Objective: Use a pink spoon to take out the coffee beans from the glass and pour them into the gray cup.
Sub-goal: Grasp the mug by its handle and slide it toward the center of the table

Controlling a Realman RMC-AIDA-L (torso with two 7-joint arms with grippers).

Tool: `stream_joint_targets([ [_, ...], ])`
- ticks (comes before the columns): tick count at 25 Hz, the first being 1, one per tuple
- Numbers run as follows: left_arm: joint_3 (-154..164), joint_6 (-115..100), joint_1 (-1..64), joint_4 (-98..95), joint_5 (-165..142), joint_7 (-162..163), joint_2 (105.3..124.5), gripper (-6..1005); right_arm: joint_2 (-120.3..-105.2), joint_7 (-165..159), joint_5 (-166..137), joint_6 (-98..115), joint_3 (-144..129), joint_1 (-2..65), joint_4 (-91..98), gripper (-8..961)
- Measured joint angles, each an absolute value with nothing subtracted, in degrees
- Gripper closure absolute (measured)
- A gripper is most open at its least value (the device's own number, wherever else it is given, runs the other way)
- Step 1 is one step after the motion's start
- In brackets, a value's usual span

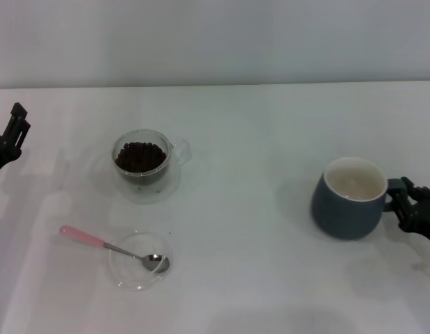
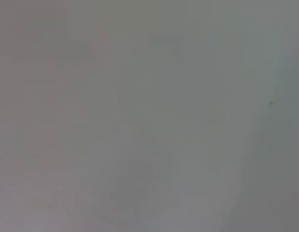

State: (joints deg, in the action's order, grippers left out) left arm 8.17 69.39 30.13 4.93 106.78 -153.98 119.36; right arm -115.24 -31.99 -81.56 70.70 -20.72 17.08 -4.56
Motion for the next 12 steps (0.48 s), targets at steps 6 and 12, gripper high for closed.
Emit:
stream_joint_targets([
  [6, 8.17, 69.3, 30.08, 4.92, 106.78, -153.98, 119.36, 306, -115.34, -31.95, -81.57, 70.49, -23.06, 19.77, -6.26, 746],
  [12, 8.17, 69.18, 29.81, 4.97, 106.78, -153.99, 119.36, 305, -115.51, -29.07, -83.04, 70.2, -23.75, 23.14, -8.54, 747],
])
